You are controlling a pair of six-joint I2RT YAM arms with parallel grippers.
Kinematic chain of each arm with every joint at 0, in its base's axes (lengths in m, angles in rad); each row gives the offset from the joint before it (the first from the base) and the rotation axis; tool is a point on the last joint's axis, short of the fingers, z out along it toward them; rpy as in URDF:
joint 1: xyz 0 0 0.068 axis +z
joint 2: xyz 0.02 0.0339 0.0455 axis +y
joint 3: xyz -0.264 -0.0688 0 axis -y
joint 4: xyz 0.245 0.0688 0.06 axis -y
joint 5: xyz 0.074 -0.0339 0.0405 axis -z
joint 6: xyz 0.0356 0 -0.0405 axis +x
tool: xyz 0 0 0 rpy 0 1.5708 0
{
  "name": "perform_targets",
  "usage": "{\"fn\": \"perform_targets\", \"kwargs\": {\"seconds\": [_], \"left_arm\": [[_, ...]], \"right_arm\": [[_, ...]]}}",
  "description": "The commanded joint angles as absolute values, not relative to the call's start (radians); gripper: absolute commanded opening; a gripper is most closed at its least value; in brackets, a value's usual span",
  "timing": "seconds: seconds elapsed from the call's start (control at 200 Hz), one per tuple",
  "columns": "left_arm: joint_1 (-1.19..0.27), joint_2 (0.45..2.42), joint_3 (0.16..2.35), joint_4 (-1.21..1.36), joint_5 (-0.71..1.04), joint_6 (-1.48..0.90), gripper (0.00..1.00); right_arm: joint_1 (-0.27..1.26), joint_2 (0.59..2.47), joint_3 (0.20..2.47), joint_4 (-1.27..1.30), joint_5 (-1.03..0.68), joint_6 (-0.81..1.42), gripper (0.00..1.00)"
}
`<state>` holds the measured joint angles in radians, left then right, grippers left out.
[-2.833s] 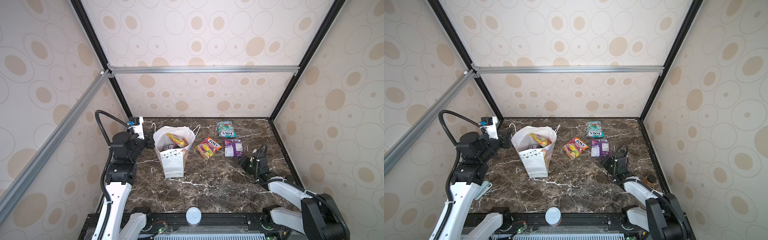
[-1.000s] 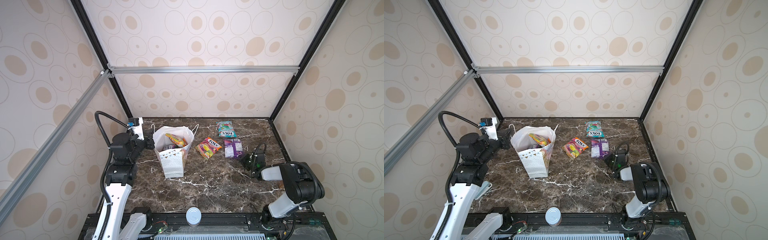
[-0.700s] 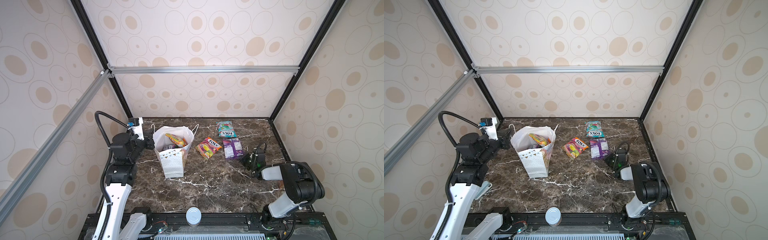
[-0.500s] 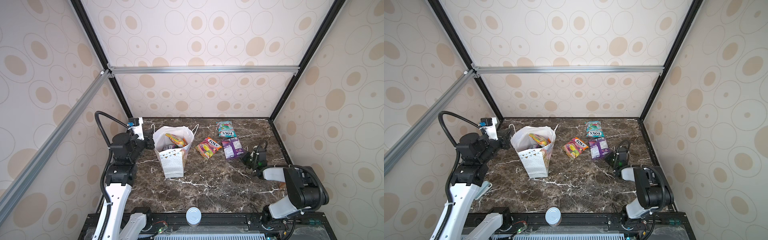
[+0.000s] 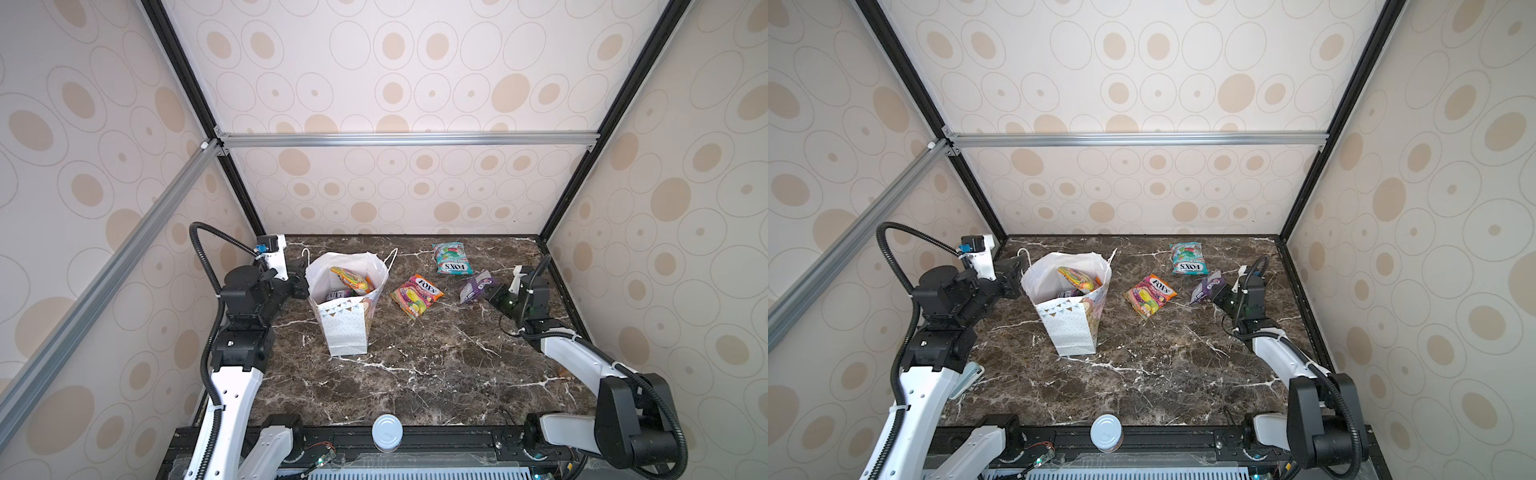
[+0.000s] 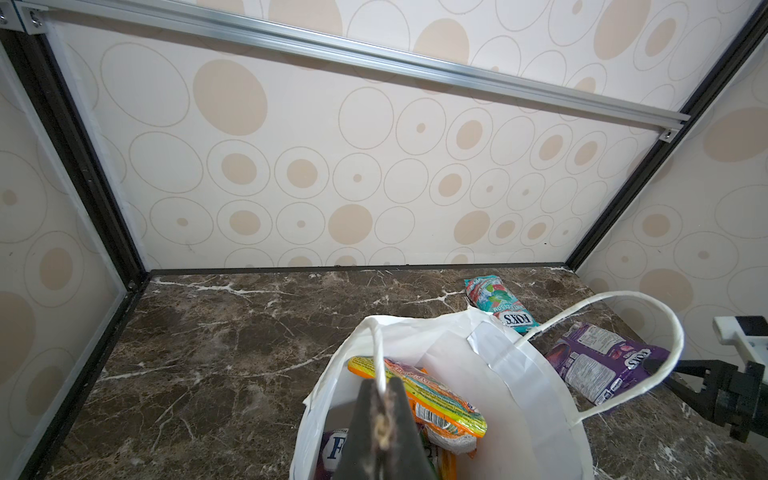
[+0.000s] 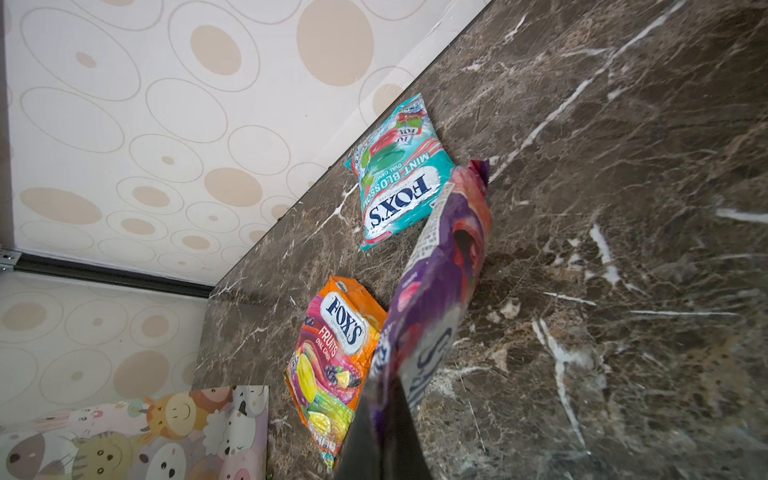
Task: Place the snacks into the paper bag
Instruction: 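Close the right gripper on the purple packet edge and lift it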
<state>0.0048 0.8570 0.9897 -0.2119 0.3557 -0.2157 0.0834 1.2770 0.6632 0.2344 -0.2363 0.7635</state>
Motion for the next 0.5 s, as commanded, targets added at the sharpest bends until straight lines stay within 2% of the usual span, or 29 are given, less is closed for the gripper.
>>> {"fn": "perform_targets", "kwargs": {"seconds": [0.0, 0.495], "left_arm": [[0.011, 0.831, 1.002, -0.189, 0.358, -0.197, 0.0], [0.011, 0.823, 1.003, -0.19, 0.358, -0.195, 0.0]], "right_arm": [[0.079, 1.234, 0.72, 0.18, -0.291, 0.722, 0.0], [0.078, 1.118, 0.824, 0.029, -0.363, 0.657, 0.0]]}}
